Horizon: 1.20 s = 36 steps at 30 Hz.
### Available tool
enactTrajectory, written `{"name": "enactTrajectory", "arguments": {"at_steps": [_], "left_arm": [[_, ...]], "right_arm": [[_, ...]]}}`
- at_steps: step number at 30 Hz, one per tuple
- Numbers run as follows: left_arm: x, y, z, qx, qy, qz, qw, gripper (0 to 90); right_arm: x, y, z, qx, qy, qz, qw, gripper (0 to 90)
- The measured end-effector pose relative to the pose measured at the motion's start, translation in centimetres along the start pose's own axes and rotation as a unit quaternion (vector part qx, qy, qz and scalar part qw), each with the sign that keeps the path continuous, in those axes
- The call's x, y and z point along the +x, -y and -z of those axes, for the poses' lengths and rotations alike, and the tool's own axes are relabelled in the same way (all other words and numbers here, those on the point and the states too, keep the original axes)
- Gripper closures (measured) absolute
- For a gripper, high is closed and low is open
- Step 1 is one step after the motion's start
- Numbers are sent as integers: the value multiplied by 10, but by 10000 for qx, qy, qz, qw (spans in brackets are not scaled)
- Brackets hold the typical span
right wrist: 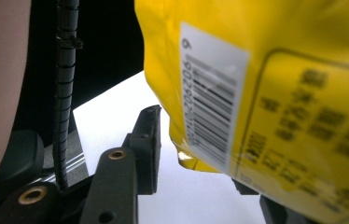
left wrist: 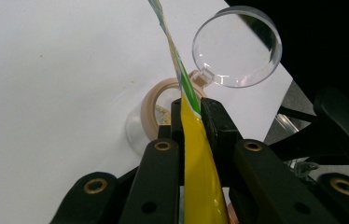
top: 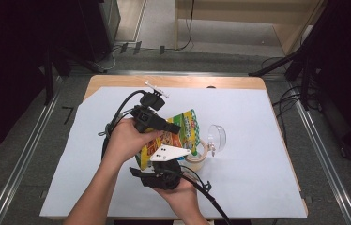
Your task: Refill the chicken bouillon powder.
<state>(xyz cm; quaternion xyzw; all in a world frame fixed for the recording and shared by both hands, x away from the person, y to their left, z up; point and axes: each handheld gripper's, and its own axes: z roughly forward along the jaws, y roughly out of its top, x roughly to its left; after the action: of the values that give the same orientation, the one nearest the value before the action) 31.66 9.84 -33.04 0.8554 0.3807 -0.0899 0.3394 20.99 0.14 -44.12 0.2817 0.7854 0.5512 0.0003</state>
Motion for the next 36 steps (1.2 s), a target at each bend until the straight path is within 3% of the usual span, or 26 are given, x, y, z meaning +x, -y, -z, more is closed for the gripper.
{"name": "enactTrajectory", "arguments": {"at_steps": [3, 7, 11, 13, 15, 22, 33, 36], "left_arm": [[0, 0, 1, -2, 1, 10, 10000, 855], [-1, 0, 1, 5, -27, -1, 10000, 862], [2, -1, 0, -16, -108, 5, 9999, 860], [6, -1, 0, 2, -13, 89, 10000, 861], [10, -1, 1, -28, 143, 125, 9998, 852], [13, -3, 1, -38, 202, 154, 9997, 805], [15, -5, 0, 29, 398, 145, 9991, 800], [16, -6, -1, 47, 424, 161, 9990, 812]], "right_arm": [[1, -1, -1, 3, 75, 82, 9999, 676], [1, -1, -3, 33, 140, 47, 9999, 688], [-1, -3, -5, 96, 118, -129, 9998, 602], [-1, -6, -5, 169, 23, -190, 9997, 627], [1, -7, -3, 198, 89, -37, 9998, 686], [3, -10, -3, 137, 44, -143, 9998, 691], [2, -7, 2, 134, 86, 158, 9997, 706], [2, -7, 3, 85, 62, 101, 9999, 707]]}}
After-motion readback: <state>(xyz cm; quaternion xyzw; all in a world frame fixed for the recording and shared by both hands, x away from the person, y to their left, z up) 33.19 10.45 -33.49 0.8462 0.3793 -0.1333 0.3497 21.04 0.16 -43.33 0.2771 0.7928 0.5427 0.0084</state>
